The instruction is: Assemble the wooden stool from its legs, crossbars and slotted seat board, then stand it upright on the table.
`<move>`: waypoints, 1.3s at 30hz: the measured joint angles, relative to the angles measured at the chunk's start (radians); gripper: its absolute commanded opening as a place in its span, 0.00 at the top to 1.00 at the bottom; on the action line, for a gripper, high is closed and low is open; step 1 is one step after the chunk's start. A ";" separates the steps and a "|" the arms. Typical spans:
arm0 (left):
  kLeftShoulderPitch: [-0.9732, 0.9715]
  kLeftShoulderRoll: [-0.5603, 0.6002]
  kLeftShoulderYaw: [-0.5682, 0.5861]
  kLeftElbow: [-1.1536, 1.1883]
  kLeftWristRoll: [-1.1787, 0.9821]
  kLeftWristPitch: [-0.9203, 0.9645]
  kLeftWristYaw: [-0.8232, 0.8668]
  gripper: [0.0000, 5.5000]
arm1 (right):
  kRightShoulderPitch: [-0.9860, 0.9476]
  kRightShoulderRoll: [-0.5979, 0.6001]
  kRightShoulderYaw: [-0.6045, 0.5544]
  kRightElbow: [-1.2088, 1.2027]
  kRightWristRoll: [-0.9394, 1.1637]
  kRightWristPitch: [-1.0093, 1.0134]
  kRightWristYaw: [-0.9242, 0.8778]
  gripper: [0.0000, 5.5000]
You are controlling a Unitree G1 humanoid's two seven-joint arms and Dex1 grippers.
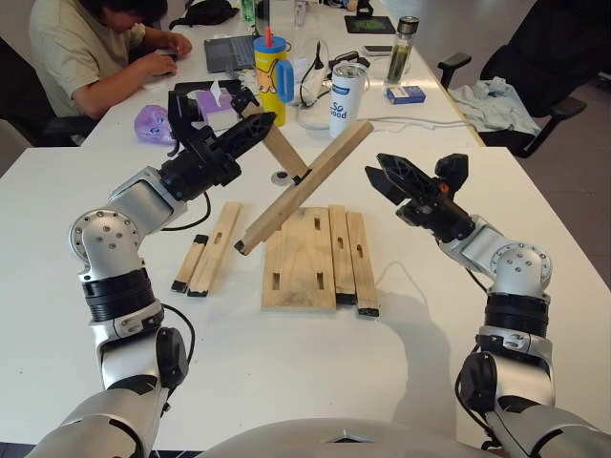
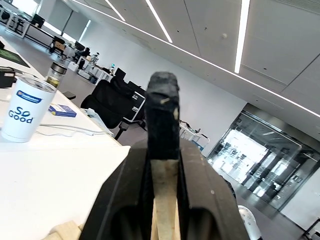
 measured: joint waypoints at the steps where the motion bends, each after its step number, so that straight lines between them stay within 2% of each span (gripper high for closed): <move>1: 0.000 -0.004 -0.001 0.001 -0.018 0.008 0.002 0.92 | 0.000 0.006 0.002 -0.004 0.001 0.000 -0.002 0.07; 6: 0.000 -0.038 -0.014 0.015 -0.092 0.036 0.035 0.92 | -0.007 0.028 0.006 -0.017 0.032 0.013 -0.017 0.07; 20: 0.017 -0.036 -0.048 -0.019 -0.221 0.080 0.079 0.92 | -0.005 0.034 0.004 -0.074 0.157 0.093 -0.008 0.47; 21: 0.018 -0.035 -0.052 -0.025 -0.228 0.082 0.082 0.86 | -0.003 0.034 0.005 -0.080 0.164 0.099 -0.006 0.50; 26: 0.018 -0.025 -0.047 -0.015 -0.256 0.078 0.102 0.74 | 0.019 0.030 0.006 -0.092 0.193 0.126 0.000 0.63; 35: 0.013 -0.028 -0.008 0.038 -0.299 0.009 0.179 0.50 | 0.044 0.016 0.035 -0.098 0.153 0.092 0.007 0.63; 37: -0.002 -0.018 0.034 0.084 -0.284 -0.054 0.202 0.45 | 0.064 -0.002 0.057 -0.102 0.124 0.086 0.028 0.63; 39: -0.046 0.051 0.108 0.168 -0.230 -0.154 0.215 0.40 | 0.099 -0.059 0.087 -0.112 0.065 0.073 0.077 0.63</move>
